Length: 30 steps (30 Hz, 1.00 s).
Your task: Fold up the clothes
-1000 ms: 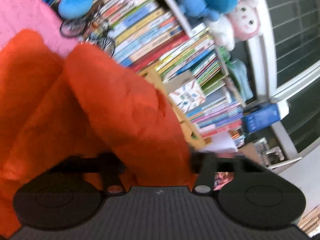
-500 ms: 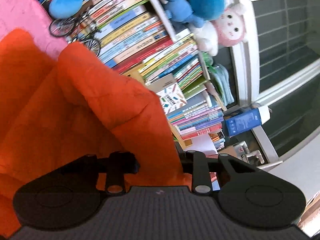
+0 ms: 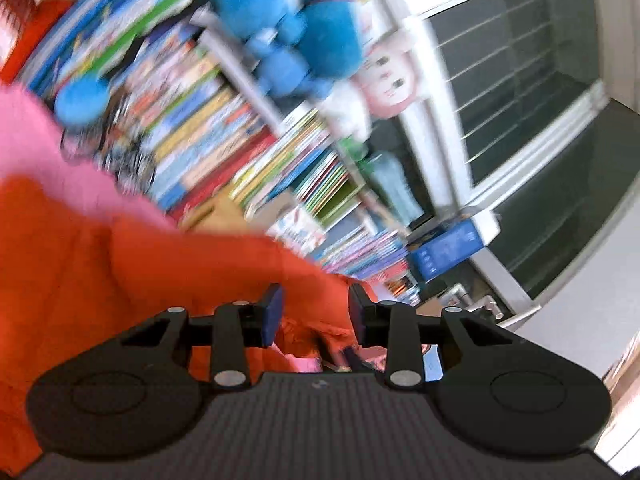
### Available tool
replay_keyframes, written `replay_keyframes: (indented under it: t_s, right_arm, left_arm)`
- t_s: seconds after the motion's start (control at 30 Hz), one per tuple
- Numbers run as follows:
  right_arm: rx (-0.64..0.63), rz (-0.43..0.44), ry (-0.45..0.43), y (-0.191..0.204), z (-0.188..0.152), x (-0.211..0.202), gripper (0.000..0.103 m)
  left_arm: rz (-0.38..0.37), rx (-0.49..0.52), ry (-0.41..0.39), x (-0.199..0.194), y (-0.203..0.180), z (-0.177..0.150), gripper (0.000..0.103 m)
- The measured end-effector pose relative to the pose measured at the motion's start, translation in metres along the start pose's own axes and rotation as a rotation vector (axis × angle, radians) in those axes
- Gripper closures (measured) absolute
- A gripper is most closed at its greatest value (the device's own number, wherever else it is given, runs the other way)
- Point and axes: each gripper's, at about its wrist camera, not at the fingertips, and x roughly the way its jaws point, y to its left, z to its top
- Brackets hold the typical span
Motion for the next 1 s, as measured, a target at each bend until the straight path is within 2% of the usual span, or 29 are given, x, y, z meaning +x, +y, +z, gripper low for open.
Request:
replay_keyframes:
  t_s: [0.07, 0.13, 0.17, 0.23, 0.27, 0.3, 0.33, 0.37, 0.43, 0.5, 0.53, 0.57, 0.63, 0.67, 0.7, 0.83, 1.0]
  right_arm:
    - [0.003, -0.048, -0.071, -0.019, -0.002, -0.02, 0.077]
    - [0.044, -0.045, -0.128, -0.036, -0.005, -0.045, 0.077]
    - [0.056, -0.044, -0.145, -0.041, -0.008, -0.056, 0.077]
    - [0.056, 0.021, -0.138, -0.049, -0.013, -0.071, 0.076]
    - [0.079, 0.085, -0.104, -0.051, -0.016, -0.076, 0.073]
    - [0.128, 0.162, -0.063, -0.055, -0.02, -0.079, 0.061]
    - [0.187, 0.254, -0.015, -0.056, -0.023, -0.077, 0.054]
    - [0.238, 0.32, 0.02, -0.055, -0.027, -0.074, 0.045]
    - [0.295, 0.373, 0.063, -0.044, -0.028, -0.065, 0.043]
    - [0.204, 0.306, 0.06, -0.018, -0.024, -0.056, 0.043]
    - [0.108, 0.251, 0.044, -0.001, -0.021, -0.049, 0.042]
    - [0.013, 0.197, 0.028, 0.017, -0.017, -0.041, 0.037]
    - [-0.139, 0.111, 0.003, 0.05, -0.013, -0.022, 0.018]
    - [-0.185, 0.112, -0.001, 0.062, -0.01, -0.011, 0.006]
    - [-0.228, 0.115, -0.006, 0.073, -0.007, -0.001, 0.002]
    - [-0.341, 0.152, -0.001, 0.102, 0.003, 0.038, 0.0]
    - [-0.404, 0.204, 0.092, 0.12, 0.012, 0.095, 0.002]
  left_arm:
    - [0.019, 0.054, -0.036, -0.011, -0.006, -0.002, 0.058]
    - [0.049, 0.097, -0.06, -0.018, -0.011, -0.006, 0.053]
    - [0.065, 0.1, -0.047, -0.019, -0.008, -0.01, 0.052]
    - [0.099, 0.088, -0.02, -0.019, 0.001, -0.016, 0.052]
    - [0.117, 0.075, -0.007, -0.019, 0.007, -0.02, 0.052]
    - [0.146, 0.064, 0.001, -0.018, 0.013, -0.024, 0.052]
    - [0.176, 0.054, 0.008, -0.018, 0.019, -0.028, 0.052]
    - [0.234, 0.086, 0.0, -0.017, 0.022, -0.033, 0.052]
    - [0.351, 0.15, -0.018, -0.015, 0.029, -0.044, 0.052]
    - [0.503, 0.252, -0.032, -0.007, 0.033, -0.055, 0.052]
    - [0.554, 0.278, -0.031, -0.003, 0.037, -0.06, 0.052]
    - [0.563, 0.278, -0.027, -0.001, 0.044, -0.063, 0.052]
    - [0.57, 0.266, -0.025, 0.001, 0.057, -0.069, 0.051]
    - [0.568, 0.256, -0.027, 0.001, 0.063, -0.072, 0.051]
    - [0.565, 0.264, -0.03, 0.001, 0.067, -0.075, 0.051]
    - [0.537, 0.262, -0.025, 0.0, 0.075, -0.081, 0.044]
    - [0.456, 0.171, -0.038, -0.007, 0.089, -0.077, 0.042]
